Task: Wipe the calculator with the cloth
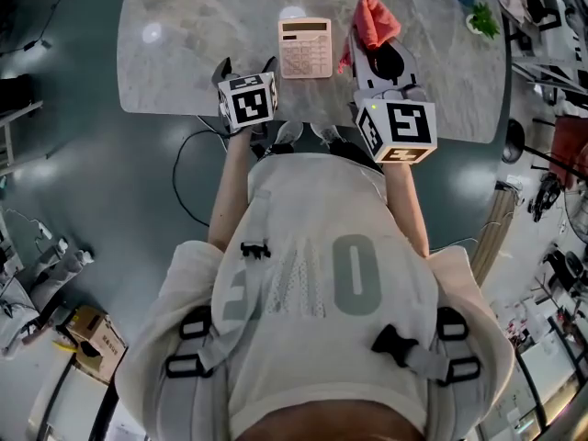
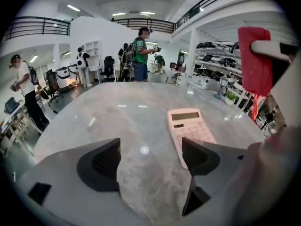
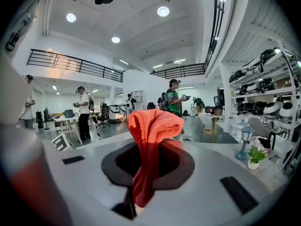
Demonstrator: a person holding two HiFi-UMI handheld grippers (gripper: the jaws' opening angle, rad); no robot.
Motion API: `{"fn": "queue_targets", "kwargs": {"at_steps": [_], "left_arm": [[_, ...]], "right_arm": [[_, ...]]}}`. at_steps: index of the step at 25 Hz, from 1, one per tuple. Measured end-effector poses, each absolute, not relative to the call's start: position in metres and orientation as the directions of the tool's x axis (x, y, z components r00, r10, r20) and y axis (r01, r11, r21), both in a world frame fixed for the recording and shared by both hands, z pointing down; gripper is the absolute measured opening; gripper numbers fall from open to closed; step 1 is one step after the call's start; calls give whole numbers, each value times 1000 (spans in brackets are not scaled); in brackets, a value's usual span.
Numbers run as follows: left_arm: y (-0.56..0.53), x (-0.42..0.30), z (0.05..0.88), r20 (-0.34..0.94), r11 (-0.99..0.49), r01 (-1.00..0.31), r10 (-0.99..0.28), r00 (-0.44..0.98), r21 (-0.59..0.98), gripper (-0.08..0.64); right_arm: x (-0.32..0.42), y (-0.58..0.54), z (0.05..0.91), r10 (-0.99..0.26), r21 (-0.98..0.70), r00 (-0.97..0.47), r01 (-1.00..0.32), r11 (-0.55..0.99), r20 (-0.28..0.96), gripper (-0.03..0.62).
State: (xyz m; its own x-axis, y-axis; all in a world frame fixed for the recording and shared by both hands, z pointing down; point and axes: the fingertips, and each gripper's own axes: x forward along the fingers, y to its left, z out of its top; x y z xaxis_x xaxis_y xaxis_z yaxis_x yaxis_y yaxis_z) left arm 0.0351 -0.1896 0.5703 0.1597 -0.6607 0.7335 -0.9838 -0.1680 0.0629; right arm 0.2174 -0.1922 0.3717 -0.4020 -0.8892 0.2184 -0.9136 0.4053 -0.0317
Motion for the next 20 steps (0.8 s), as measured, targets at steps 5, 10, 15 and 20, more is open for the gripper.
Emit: {"fn": "queue_targets", "kwargs": {"at_steps": [5,10,15,20], "left_arm": [[-178,49,597,785,-214,-973,-586,202,90,393],[-168,55,617,826,-248,-963,-516,227,109,393],[-167,53,620,835,-235,-963,-498,235,131,391],[-167,52,619,845,-206,-964,-473,248,167,393]], "right_arm": [[224,-190,378,-890,-34,-389,-919,393,238,54],[231,-187,383,-896,-35,-368,-928,371,248,54],[233,-185,385,-897,-41,-360,-931,362,258,54],[234,-184,387,-892,-42,-364,-929,367,267,54]]}}
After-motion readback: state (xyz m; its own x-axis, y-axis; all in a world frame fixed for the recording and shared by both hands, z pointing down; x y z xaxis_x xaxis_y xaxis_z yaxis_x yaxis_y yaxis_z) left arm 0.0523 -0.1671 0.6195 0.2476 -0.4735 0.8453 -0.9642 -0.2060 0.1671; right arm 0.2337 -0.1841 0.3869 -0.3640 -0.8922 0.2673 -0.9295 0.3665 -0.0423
